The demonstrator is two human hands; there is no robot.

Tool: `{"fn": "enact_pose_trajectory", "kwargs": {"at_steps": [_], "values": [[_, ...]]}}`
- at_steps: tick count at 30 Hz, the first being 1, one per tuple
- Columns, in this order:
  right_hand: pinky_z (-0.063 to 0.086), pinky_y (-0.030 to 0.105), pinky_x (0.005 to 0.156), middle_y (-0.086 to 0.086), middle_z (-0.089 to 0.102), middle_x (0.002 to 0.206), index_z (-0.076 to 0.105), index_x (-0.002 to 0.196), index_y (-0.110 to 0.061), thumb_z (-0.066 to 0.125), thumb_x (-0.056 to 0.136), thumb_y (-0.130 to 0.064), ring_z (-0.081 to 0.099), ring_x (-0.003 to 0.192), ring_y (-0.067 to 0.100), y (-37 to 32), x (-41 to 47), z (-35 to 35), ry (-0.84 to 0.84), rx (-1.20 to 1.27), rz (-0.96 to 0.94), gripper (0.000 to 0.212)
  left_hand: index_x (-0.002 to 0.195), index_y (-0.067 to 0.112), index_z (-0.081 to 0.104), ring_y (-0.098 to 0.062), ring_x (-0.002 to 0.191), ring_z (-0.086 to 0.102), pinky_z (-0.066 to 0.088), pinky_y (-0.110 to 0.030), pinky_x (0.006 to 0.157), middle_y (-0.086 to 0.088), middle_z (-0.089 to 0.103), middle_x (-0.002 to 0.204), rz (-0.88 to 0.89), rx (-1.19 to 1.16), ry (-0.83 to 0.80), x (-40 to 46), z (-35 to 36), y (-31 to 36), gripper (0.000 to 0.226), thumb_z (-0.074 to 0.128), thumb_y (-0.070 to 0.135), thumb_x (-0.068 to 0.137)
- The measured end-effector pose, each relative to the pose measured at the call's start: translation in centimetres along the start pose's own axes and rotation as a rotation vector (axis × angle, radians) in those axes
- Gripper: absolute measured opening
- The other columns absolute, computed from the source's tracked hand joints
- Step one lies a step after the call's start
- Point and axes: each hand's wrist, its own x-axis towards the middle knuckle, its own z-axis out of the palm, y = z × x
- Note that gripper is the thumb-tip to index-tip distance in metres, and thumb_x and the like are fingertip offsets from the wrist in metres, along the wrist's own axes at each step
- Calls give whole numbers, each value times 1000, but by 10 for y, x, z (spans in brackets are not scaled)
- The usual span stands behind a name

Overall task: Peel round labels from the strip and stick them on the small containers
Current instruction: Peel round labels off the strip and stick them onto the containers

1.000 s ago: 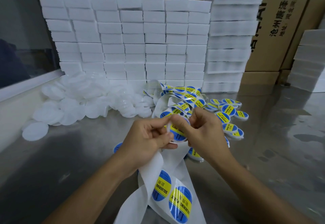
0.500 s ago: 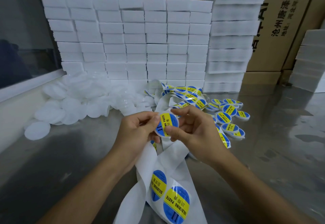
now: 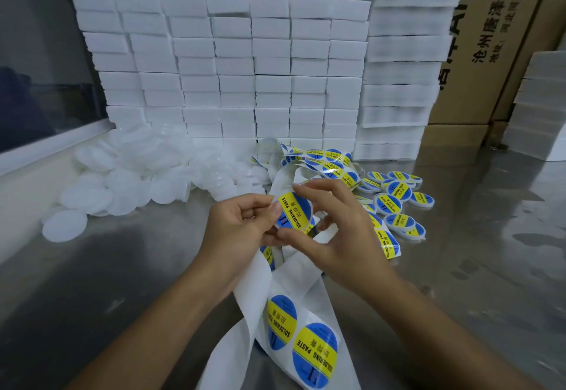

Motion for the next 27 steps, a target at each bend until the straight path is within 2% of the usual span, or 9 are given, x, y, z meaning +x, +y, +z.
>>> {"fn": "enact_pose_trajectory", "kwargs": {"at_steps": [3, 7, 10, 13, 15, 17, 20, 24, 27], "values": [[51, 25, 84, 4, 63, 115, 70, 118, -10, 85, 72, -34, 63, 104, 11, 0, 1, -5, -14, -56, -56, 54, 100, 4, 69, -28, 74, 74, 60, -31, 62, -15, 75, 85, -12, -4, -28, -2, 1, 0, 19, 70, 13, 83], [51, 20, 76, 0, 71, 105, 73, 105, -8, 85, 73, -31, 66, 94, 10, 9, 6, -12, 17, -78, -114, 41, 94, 4, 72, -27, 72, 74, 59, -27, 62, -13, 75, 78, 65, 27, -9, -3, 5, 0, 15, 69, 15, 85], [50, 21, 74, -10, 70, 96, 73, 103, -17, 79, 77, -40, 62, 88, 3, 30, 10, -25, 77, -164, 60, 34, 78, 15, 73, -15, 63, 71, 56, -19, 61, -1, 72, 66, 295, 215, 152, 3, -1, 0, 9, 69, 14, 86], [49, 31, 73, -7, 70, 93, 71, 104, -22, 73, 80, -45, 63, 90, 12, 67, 9, -43, 107, -329, 304, 34, 72, 25, 70, -1, 60, 60, 49, -13, 61, 13, 68, 65, 408, 476, 285, 10, -13, -3, 14, 71, 17, 84], [45, 31, 69, 0, 72, 97, 71, 103, -20, 72, 81, -44, 64, 87, 18, 91, 5, -55, 123, -425, 438, 33, 73, 26, 68, -4, 60, 56, 45, -17, 60, 10, 64, 65, 324, 602, 316, 14, -19, -7, 8, 74, 29, 77], [42, 30, 65, 3, 72, 92, 72, 95, -20, 72, 80, -43, 62, 81, 22, 108, 0, -64, 169, -494, 558, 28, 75, 27, 65, -8, 67, 58, 45, -26, 65, 8, 62, 71, 161, 713, 301, 17, -24, -11, 24, 71, 49, 65], [43, 31, 65, 3, 67, 85, 71, 88, -21, 70, 80, -44, 61, 80, 27, 125, -8, -70, 134, -557, 694, 25, 80, 30, 58, -15, 80, 59, 41, -28, 66, 9, 58, 80, -48, 914, 219, 19, -29, -13, 38, 62, 58, 56], [45, 34, 70, 5, 70, 90, 71, 89, -19, 64, 86, -42, 58, 81, 28, 132, -10, -69, 0, -576, 745, 24, 92, 32, 54, -16, 85, 56, 36, -27, 66, 10, 54, 88, -56, 1073, 208, 20, -32, -18, 32, 73, 46, 71], [48, 39, 82, 9, 69, 109, 74, 99, -12, 68, 86, -26, 61, 100, 32, 119, -4, -65, 105, -604, 583, 20, 88, 31, 57, -9, 81, 54, 38, -26, 68, 12, 54, 86, -50, 991, 178, 21, -33, -18, 22, 75, 32, 74]]}}
